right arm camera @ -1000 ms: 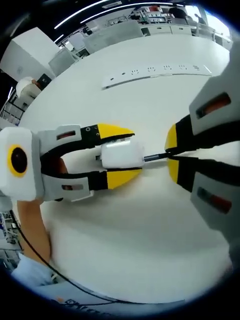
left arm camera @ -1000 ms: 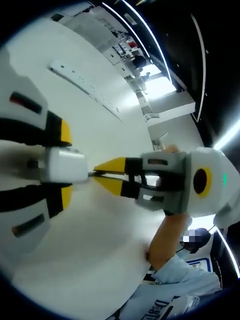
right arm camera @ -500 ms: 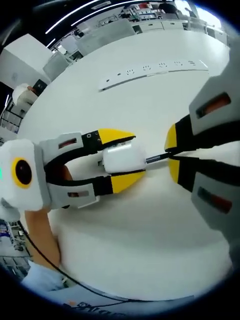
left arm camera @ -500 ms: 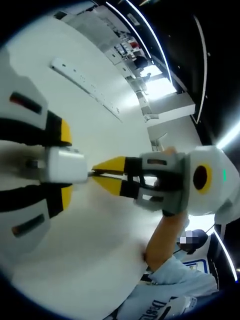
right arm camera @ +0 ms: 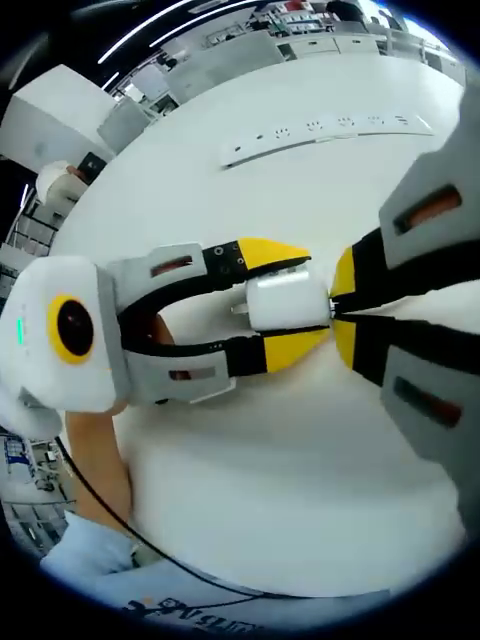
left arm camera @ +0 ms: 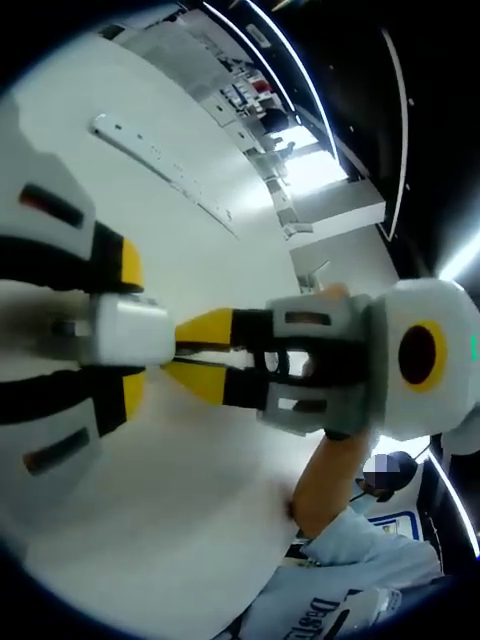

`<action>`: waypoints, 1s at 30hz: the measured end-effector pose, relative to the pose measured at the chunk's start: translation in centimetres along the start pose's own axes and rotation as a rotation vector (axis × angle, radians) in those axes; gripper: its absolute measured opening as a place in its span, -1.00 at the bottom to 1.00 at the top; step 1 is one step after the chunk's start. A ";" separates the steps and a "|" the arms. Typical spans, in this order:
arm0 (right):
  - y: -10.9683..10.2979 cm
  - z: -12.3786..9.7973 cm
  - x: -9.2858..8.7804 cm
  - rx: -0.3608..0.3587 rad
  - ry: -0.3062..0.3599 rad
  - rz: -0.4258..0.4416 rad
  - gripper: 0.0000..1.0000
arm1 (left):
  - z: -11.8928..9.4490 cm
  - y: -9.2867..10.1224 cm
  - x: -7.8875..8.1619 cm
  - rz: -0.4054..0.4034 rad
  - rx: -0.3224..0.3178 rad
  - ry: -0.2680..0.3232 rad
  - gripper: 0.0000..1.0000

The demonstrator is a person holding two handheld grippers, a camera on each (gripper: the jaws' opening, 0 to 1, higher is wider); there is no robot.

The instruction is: Plug the desk Type‑C cable into the charger adapter.

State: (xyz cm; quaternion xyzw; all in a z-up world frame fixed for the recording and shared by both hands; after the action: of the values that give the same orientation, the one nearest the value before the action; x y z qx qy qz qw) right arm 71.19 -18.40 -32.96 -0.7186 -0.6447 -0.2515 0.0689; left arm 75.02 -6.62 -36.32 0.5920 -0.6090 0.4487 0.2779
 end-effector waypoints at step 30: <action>0.4 -1.2 -2.7 -0.005 -0.011 -0.096 -0.60 | -0.2 0.2 0.0 0.017 -0.003 0.013 -0.41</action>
State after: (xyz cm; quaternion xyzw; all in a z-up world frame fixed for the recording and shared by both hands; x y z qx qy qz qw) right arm 71.17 -21.34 -33.07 -0.6883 -0.6782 -0.2523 0.0512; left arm 74.79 -6.50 -36.24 0.5835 -0.6128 0.4542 0.2788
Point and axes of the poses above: the point that each gripper's makers call its tool centre point, and the gripper's own axes: z roughly forward along the fingers, y roughly to its right, x roughly out of its top, the point moved 9 cm from there along -z, roughly backward along the fingers, and after that the axes turned 1 degree about -y, right-handed, at the moved point
